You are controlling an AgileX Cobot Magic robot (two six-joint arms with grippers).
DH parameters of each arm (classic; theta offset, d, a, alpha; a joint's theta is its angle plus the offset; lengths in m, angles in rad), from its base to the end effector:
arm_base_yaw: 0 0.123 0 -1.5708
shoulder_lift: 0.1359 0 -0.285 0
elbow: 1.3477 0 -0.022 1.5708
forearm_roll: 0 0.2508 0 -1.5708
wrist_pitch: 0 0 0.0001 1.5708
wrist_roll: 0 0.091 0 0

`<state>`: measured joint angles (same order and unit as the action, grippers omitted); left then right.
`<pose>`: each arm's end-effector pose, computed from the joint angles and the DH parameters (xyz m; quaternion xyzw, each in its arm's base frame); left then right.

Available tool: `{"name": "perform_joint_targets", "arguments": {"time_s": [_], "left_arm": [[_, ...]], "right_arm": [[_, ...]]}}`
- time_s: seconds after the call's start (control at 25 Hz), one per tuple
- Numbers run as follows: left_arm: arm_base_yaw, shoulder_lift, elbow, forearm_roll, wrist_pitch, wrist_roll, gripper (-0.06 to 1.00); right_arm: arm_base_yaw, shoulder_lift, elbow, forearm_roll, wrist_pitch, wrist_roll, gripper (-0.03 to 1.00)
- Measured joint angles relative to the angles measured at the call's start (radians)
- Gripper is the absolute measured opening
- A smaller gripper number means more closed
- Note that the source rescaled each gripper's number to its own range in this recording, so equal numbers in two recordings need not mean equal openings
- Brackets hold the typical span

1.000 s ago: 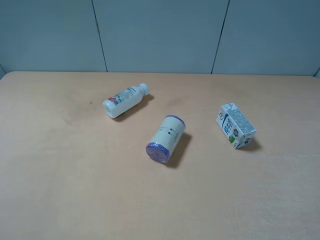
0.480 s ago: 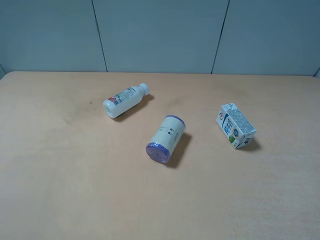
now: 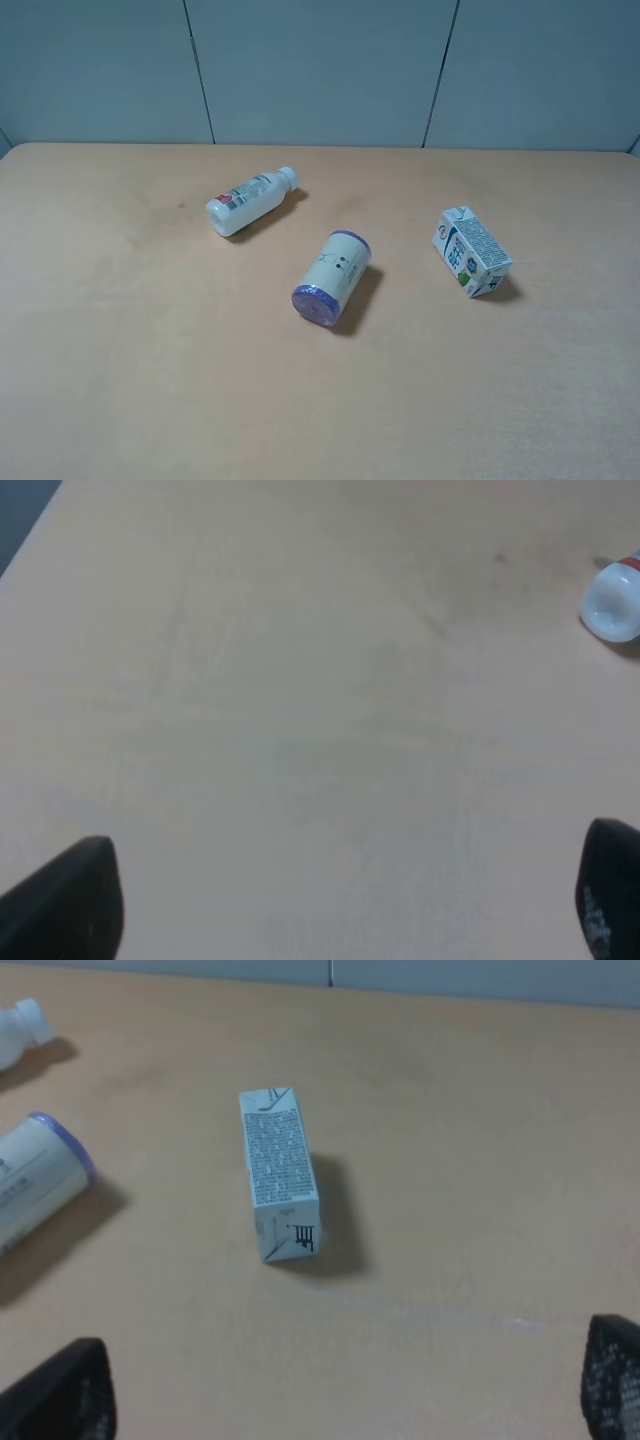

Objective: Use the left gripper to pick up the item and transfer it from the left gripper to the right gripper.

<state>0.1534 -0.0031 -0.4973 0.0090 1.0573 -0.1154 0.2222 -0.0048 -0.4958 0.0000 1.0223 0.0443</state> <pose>-0.0049 0.0000 0.2768 -0.1144 0.8445 0.0144 0.5230 -0.0035 -0.0008 0.2792 -0.0749 0.8396 0.0715 0.5333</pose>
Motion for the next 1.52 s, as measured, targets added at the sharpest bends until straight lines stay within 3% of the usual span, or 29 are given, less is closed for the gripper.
{"name": "perform_joint_targets", "arguments": {"time_s": [0.16,0.44,0.56,1.52], "left_arm": [[0.0,0.0,0.0,0.0,0.0,0.0,0.84],[0.0,0.0,0.0,0.0,0.0,0.0,0.84],[0.0,0.0,0.0,0.0,0.0,0.0,0.84],[0.0,0.0,0.0,0.0,0.0,0.0,0.84]], "right_arm": [[-0.014,0.0,0.0,0.0,0.0,0.0,1.0],[-0.26,0.0,0.0,0.0,0.0,0.0,1.0],[-0.306,0.0,0.0,0.0,0.0,0.0,1.0],[-0.311,0.0,0.0,0.0,0.0,0.0,1.0]]}}
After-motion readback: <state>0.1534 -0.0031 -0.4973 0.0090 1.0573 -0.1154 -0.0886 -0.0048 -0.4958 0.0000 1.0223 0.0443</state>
